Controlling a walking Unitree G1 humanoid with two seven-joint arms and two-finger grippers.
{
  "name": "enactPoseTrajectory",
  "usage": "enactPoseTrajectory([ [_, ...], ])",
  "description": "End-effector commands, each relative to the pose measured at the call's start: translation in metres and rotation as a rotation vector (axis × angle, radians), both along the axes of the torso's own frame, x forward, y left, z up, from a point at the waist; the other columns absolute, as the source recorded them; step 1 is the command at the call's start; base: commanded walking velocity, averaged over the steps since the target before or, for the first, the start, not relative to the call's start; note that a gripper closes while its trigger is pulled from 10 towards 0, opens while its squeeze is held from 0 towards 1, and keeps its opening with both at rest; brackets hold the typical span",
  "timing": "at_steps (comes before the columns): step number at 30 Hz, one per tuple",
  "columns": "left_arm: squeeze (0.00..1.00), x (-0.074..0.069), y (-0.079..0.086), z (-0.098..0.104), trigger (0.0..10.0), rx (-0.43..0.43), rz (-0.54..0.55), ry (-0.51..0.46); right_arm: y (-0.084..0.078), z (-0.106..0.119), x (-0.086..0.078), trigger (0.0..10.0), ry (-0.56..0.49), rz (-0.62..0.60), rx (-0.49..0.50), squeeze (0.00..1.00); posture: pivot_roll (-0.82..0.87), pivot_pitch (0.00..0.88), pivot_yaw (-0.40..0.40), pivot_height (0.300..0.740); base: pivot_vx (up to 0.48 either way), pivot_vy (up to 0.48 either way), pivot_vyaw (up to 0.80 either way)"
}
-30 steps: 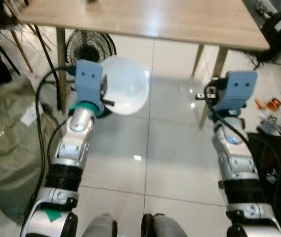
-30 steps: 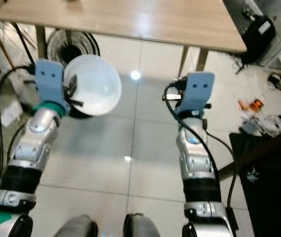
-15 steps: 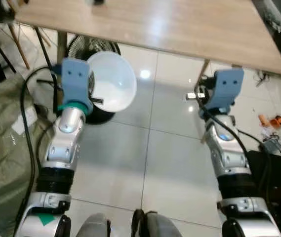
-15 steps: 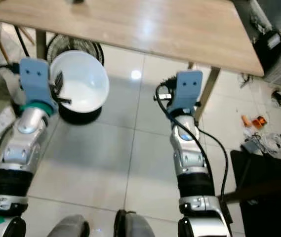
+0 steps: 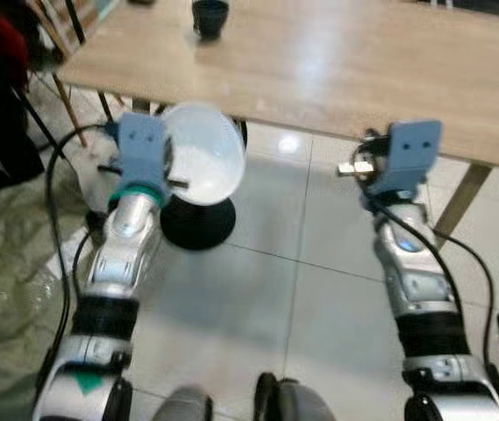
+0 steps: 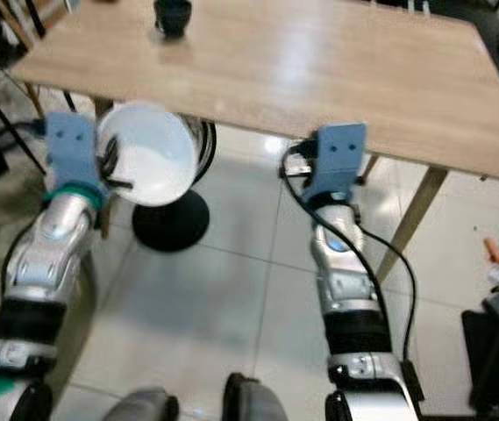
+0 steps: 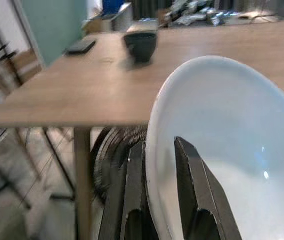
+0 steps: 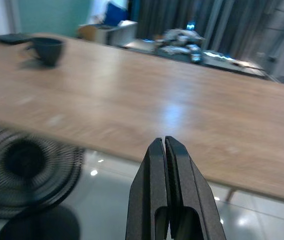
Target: Setting the table
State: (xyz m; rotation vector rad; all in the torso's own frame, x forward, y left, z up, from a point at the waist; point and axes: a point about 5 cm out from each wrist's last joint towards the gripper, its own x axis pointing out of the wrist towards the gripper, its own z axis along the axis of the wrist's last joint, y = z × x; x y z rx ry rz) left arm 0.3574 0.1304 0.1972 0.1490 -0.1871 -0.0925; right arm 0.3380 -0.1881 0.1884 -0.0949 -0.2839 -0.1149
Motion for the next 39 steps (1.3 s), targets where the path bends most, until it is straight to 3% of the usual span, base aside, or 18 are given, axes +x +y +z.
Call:
enactPoseTrajectory([
  [1,0.00,0.000,0.006,-0.006,10.0,0.003,0.010,0.019,0.002,0.001,-0.002,10.0,-0.017,-0.001,0.006,0.00,0.14,0.052,0.044,0.740,0.480,0.000,0.00],
  [7,0.00,0.006,0.004,0.008,10.0,0.049,-0.038,-0.005,0.003,0.011,0.006,10.0,-0.079,-0.041,0.043,0.00,0.18,0.021,0.128,0.740,0.480,0.000,0.00],
  [21,0.00,0.012,0.003,0.014,10.0,0.039,-0.030,-0.024,0.002,0.018,0.009,10.0,-0.099,-0.037,0.048,0.00,0.17,0.009,0.105,0.740,0.480,0.000,0.00],
  [25,0.00,0.011,0.000,0.010,10.0,0.032,-0.039,-0.018,0.000,0.014,0.009,10.0,-0.077,-0.043,0.092,0.00,0.17,0.007,0.097,0.740,0.480,0.000,-0.74],
  [35,0.00,0.011,0.001,0.008,10.0,0.033,-0.049,-0.011,-0.003,0.011,0.009,10.0,-0.077,-0.074,0.087,0.00,0.17,0.010,0.097,0.740,0.480,0.000,-0.80],
  [39,0.00,0.011,-0.001,0.006,10.0,0.036,-0.055,0.001,-0.012,0.009,0.009,10.0,-0.060,-0.138,0.075,0.00,0.16,0.012,0.097,0.740,0.324,0.000,-0.28],
])
